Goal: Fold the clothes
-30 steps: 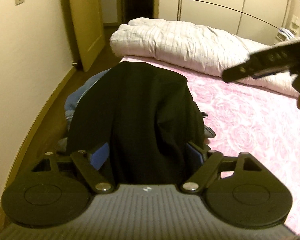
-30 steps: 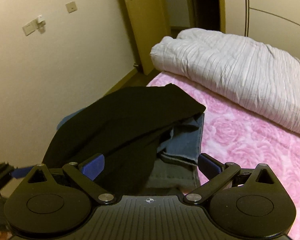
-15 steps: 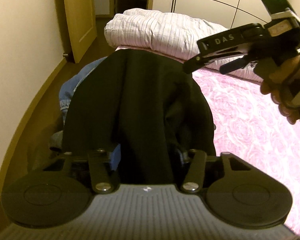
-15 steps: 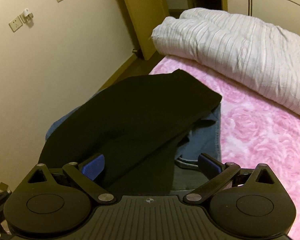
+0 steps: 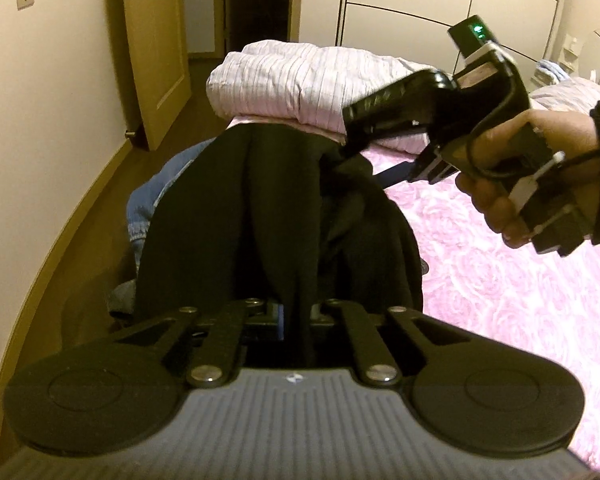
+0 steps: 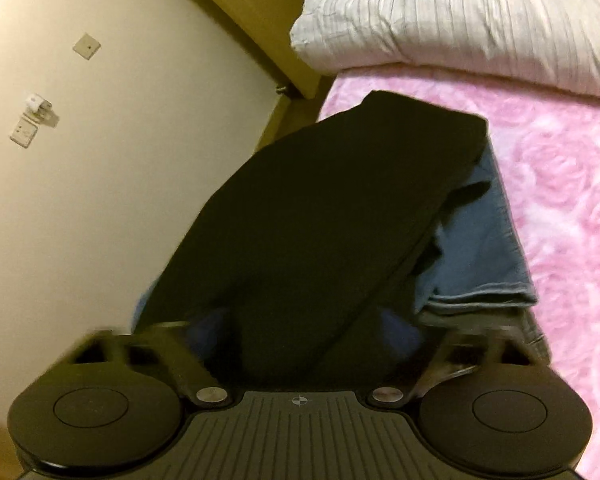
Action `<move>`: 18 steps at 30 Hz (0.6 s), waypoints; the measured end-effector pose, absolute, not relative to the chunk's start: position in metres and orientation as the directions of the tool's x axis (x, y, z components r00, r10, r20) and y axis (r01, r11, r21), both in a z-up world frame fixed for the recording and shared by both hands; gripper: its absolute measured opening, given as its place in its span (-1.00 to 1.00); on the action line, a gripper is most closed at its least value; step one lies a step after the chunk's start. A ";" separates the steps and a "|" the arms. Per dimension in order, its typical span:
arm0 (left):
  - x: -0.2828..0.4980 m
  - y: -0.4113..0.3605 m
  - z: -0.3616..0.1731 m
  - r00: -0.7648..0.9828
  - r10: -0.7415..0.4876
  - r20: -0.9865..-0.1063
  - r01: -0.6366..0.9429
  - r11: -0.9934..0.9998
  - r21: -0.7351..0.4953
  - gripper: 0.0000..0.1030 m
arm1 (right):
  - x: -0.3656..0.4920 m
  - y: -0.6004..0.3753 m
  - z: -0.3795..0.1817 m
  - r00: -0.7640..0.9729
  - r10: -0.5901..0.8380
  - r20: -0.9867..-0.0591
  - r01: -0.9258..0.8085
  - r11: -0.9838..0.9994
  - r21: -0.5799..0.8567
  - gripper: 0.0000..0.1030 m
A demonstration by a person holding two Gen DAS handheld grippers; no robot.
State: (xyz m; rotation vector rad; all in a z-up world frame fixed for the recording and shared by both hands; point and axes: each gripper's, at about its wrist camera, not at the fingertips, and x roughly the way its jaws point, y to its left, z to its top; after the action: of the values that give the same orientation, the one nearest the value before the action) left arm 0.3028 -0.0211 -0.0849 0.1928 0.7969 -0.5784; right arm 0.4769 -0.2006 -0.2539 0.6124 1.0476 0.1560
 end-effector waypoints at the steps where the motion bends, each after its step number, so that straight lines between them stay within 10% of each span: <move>1: 0.303 -0.021 -0.083 0.556 -0.418 -0.718 0.559 0.828 -0.048 -0.91 | 0.477 -0.201 -0.252 0.509 0.393 -0.766 0.165 0.829 0.535 -0.26; 4: 0.302 -0.019 -0.074 0.566 -0.437 -0.699 0.564 0.824 -0.057 -0.91 | 0.474 -0.214 -0.241 0.541 0.385 -0.747 0.172 0.819 0.547 -0.90; 18: 0.239 -0.083 0.010 0.501 -0.687 -0.526 0.796 0.604 -0.031 -0.94 | 0.384 -0.302 -0.097 0.818 0.317 -0.480 0.115 0.727 0.677 -0.95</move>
State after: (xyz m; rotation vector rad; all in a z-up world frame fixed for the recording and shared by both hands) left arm 0.2388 -0.0833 0.0096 0.2278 0.5285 -0.9058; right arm 0.3836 -0.3016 -0.0972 0.7603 0.6175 0.1193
